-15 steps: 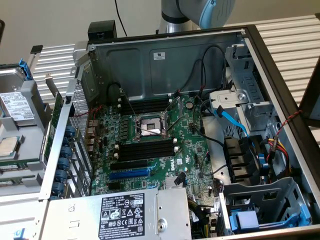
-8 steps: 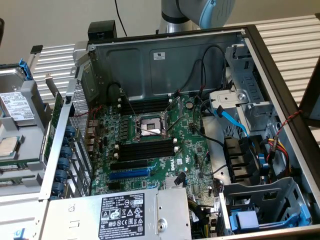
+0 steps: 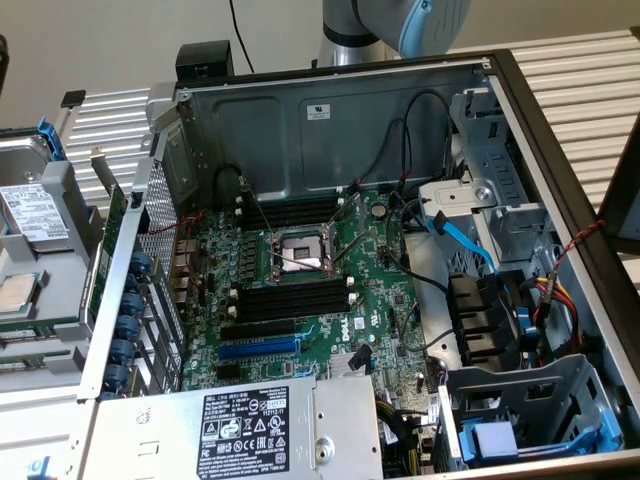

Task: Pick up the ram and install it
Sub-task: 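Pick up the ram and move it above insertion slot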

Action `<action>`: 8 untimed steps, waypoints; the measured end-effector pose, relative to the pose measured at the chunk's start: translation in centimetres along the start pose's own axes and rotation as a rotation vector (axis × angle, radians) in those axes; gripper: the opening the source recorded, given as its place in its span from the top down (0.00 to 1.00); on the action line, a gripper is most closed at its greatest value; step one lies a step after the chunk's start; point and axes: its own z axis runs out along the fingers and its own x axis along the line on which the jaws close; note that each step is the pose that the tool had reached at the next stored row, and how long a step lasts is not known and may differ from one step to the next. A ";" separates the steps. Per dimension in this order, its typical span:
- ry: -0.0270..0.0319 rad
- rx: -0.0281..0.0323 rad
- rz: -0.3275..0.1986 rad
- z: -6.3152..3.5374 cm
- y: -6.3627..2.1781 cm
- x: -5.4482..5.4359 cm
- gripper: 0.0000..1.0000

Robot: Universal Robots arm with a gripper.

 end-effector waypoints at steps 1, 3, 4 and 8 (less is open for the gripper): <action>0.0006 0.0004 -0.018 0.01 0.00 0.0 0.89; 0.0017 0.0012 -0.054 0.02 0.00 0.0 0.89; 0.0023 0.0016 -0.073 0.03 0.01 0.0 0.89; 0.0039 0.0029 -0.141 0.12 0.03 0.1 0.89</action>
